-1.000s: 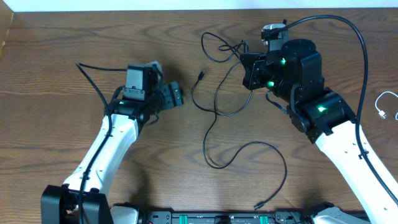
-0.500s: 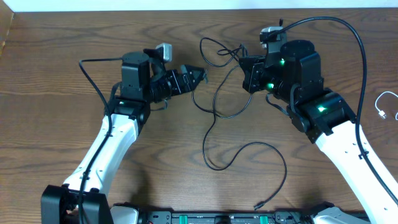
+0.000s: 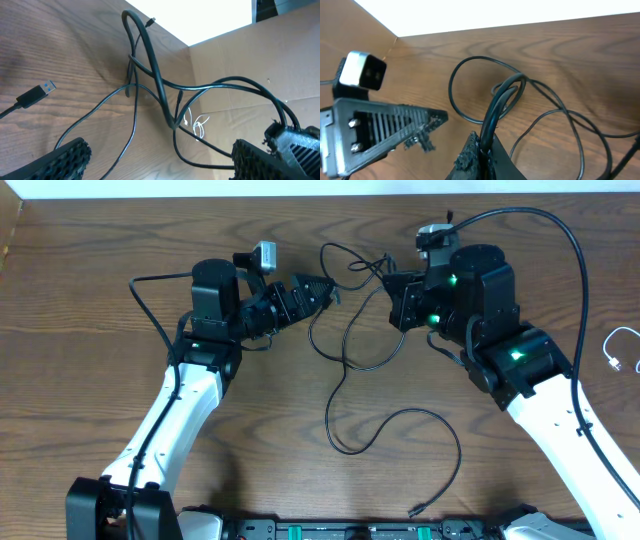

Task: Untangle cables
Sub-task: 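Move the left gripper right toward the black cables held by the right gripper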

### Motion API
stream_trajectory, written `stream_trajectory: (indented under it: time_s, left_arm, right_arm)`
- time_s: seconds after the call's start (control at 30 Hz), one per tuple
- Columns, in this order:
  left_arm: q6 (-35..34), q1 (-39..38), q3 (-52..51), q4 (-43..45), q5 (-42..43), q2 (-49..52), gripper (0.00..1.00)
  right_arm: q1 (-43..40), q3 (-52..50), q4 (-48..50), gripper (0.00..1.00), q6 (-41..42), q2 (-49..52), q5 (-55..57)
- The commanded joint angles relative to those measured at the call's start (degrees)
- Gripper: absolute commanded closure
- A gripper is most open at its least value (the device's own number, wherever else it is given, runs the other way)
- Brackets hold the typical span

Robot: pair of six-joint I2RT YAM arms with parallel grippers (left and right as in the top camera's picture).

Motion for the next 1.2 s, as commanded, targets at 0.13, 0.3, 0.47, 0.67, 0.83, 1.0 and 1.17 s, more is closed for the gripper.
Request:
stream_trajectory:
  time_s: [0.13,0.3,0.47,0.67,0.83,1.0,1.17]
  left_arm:
    - [-1.31,0.13,0.61,0.26,-0.81,-0.7,0.09]
    - [-1.29,0.13,0.61,-0.02,-3.43,-0.7,0.09]
    - [-1.07,0.13,0.61,-1.38,-7.72,-0.59,0.09]
    - [-1.09,0.11,0.61,-4.11,-10.25,0.44,0.51]
    - [-1.11,0.13,0.61,-4.37,-10.23,0.7,0.92]
    - [-1.11,0.13,0.61,-4.5,-10.23,0.7,0.92]
    - [-1.05,1.16,0.61,-4.28,-10.29,0.7,0.93]
  right_arm:
    - [0.39,1.27,-0.09,0.99,-0.92,-0.13,-8.39]
    - [0.39,1.27,0.02,0.99,-0.92,-0.13,-14.36]
    - [0.39,1.27,0.04,0.99,-0.92,-0.13,-17.86]
    - [0.39,1.27,0.04,0.99,-0.94,-0.13,-18.14]
    - [0.39,1.27,0.0,0.99,-0.98,-0.13,-17.68]
    - [0.39,1.27,-0.2,0.99,-0.96,-0.13,-16.57]
    - [0.33,1.27,-1.36,0.99,-2.49,-0.13,-14.21]
